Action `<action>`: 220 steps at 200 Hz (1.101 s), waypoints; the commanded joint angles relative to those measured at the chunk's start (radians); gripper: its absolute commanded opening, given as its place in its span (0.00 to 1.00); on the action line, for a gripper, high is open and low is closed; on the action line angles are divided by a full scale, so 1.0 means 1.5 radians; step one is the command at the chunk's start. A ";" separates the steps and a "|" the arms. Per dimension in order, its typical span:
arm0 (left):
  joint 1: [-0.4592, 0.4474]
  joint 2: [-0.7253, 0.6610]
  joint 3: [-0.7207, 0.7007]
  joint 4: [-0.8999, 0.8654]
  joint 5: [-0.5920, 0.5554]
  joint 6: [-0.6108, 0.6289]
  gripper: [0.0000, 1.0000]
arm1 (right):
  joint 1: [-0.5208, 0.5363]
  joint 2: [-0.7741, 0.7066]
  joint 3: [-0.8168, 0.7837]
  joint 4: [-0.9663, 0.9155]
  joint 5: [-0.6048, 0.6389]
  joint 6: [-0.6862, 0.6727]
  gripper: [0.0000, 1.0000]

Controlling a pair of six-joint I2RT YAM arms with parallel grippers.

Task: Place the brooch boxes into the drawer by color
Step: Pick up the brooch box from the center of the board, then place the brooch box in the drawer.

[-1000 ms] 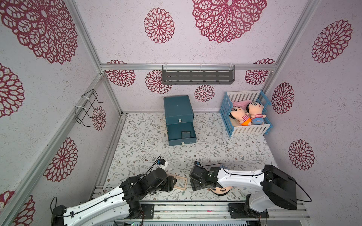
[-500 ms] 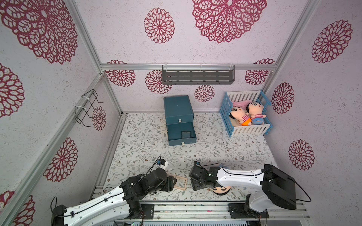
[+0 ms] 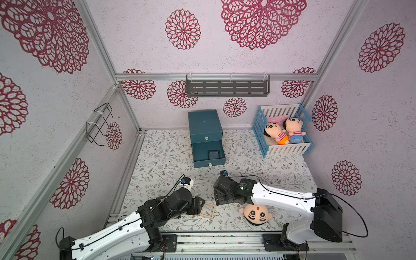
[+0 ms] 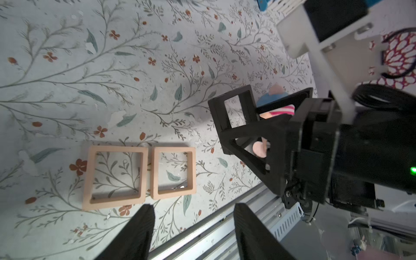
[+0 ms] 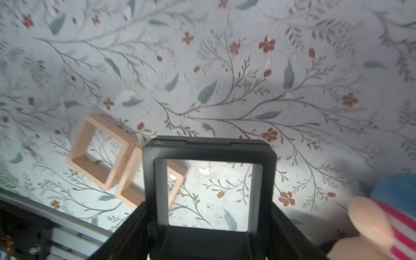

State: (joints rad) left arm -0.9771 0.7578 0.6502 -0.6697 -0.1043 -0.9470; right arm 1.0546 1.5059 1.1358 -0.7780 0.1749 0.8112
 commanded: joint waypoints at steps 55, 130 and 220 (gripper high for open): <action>0.193 0.035 0.081 0.003 0.093 0.064 0.63 | -0.072 0.097 0.263 -0.076 0.016 -0.078 0.48; 0.296 0.123 0.161 0.002 0.126 0.117 0.63 | -0.145 0.279 0.541 -0.122 -0.008 -0.153 0.48; 0.375 0.187 0.207 0.042 0.141 0.159 0.63 | -0.181 0.475 0.815 -0.185 -0.024 -0.198 0.47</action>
State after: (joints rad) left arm -0.4469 1.0237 0.9348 -0.6456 0.0959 -0.7403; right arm 0.7910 2.1822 2.2715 -1.0172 0.1471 0.5476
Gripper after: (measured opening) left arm 0.631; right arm 0.751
